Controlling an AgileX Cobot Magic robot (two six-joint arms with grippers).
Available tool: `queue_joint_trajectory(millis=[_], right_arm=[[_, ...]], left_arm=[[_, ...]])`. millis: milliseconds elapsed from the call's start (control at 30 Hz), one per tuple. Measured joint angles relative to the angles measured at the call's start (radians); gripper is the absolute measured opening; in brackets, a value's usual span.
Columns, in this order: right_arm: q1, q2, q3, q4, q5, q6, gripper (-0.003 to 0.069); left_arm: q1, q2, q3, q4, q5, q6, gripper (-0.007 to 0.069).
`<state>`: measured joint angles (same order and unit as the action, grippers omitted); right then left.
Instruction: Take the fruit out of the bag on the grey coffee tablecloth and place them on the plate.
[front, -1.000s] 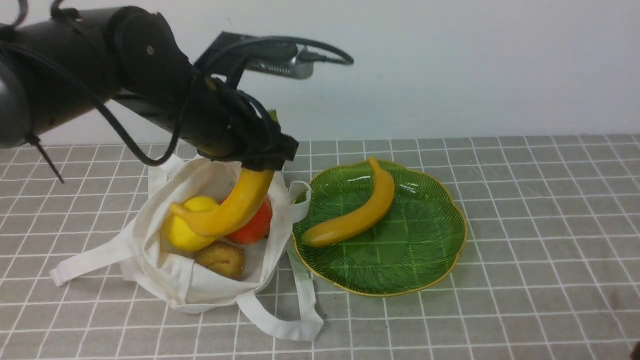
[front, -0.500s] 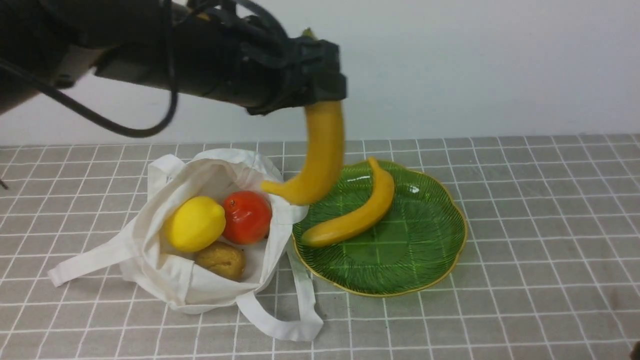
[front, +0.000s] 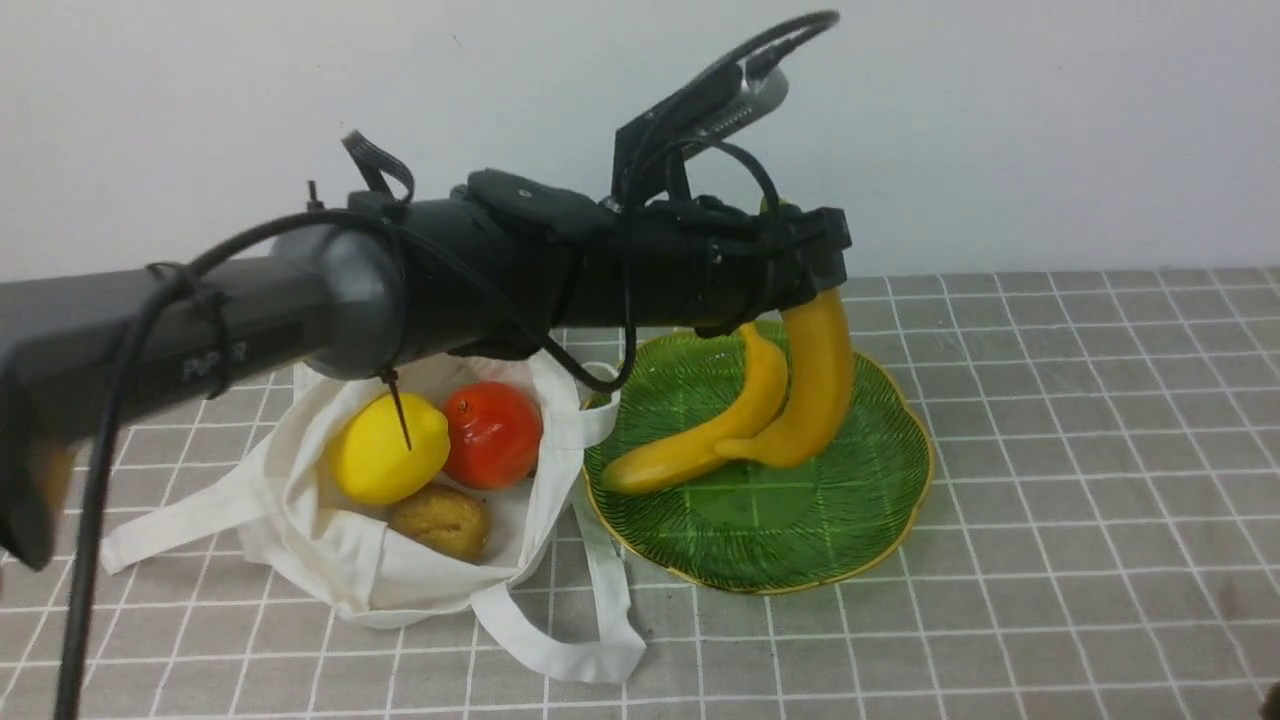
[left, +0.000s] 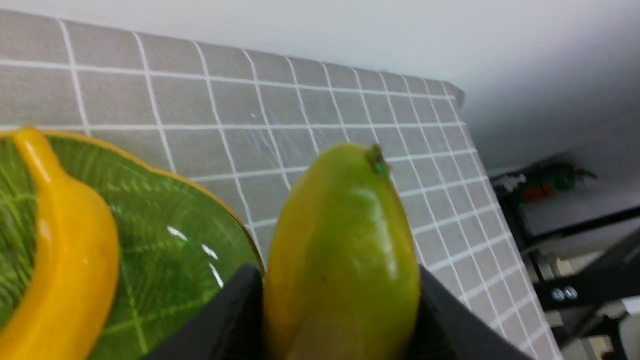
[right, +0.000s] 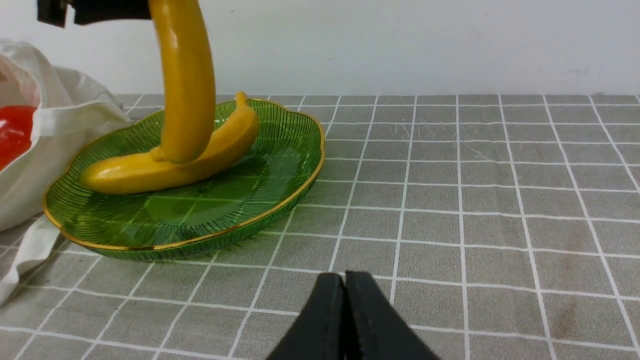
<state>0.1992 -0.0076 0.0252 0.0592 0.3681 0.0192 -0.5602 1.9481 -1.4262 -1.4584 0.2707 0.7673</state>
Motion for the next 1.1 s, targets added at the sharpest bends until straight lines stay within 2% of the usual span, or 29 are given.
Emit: queue_joint_trajectory(millis=[133,233,333,433,500,533,567,600,633,700,733,767,800,833,933,1100], right_arm=[[0.0,0.0,0.0,0.0,0.0,0.0,-0.0015],[0.0,0.0,0.0,0.0,0.0,0.0,-0.0015],[0.0,0.0,0.0,0.0,0.0,0.0,-0.0015],[0.0,0.0,0.0,0.0,0.0,0.0,-0.0015],[0.0,0.0,0.0,0.0,0.0,0.0,-0.0015],[0.0,0.0,0.0,0.0,0.0,0.0,-0.0015],[0.0,0.0,0.0,0.0,0.0,0.0,-0.0015],[0.0,0.0,0.0,0.0,0.0,0.0,-0.0015],[0.0,0.0,0.0,0.0,0.0,0.0,-0.0015],[0.0,0.0,0.0,0.0,0.0,0.0,-0.0015],[0.0,0.0,0.0,0.0,0.0,0.0,-0.0015],[0.0,0.0,0.0,0.0,0.0,0.0,-0.0015],[0.0,0.0,0.0,0.0,0.0,0.0,-0.0015],[0.0,0.0,0.0,0.0,0.0,0.0,-0.0015],[0.0,0.0,0.0,0.0,0.0,0.0,-0.0015],[0.0,0.0,0.0,0.0,0.0,0.0,-0.0015]], left_arm=[[0.0,0.037,-0.004,-0.1,-0.013,0.132,0.0526],[0.001,0.049,-0.004,-0.127,-0.02,0.228,0.0649],[0.017,0.046,-0.004,-0.129,-0.01,0.292,0.068],[0.059,0.022,-0.004,-0.096,0.049,0.328,0.0673],[0.092,0.002,-0.004,-0.049,0.113,0.32,0.0646],[0.142,-0.037,-0.004,0.038,0.228,0.271,0.0557],[0.164,-0.057,-0.004,0.085,0.287,0.236,0.0522],[0.197,-0.089,-0.006,0.167,0.376,0.177,0.0429],[0.202,-0.095,-0.006,0.181,0.391,0.167,0.0429],[0.269,-0.177,-0.007,0.391,0.579,0.05,0.0215],[0.281,-0.195,-0.007,0.46,0.635,0.031,0.0168],[0.307,-0.236,-0.007,0.559,0.715,-0.006,0.009],[0.313,-0.248,-0.007,0.605,0.739,-0.016,0.0063],[0.329,-0.289,-0.007,0.7,0.828,-0.046,0.0024],[0.345,-0.368,-0.007,0.835,0.922,-0.088,-0.0002],[0.346,-0.489,0.033,0.884,0.943,-0.105,-0.0008]])
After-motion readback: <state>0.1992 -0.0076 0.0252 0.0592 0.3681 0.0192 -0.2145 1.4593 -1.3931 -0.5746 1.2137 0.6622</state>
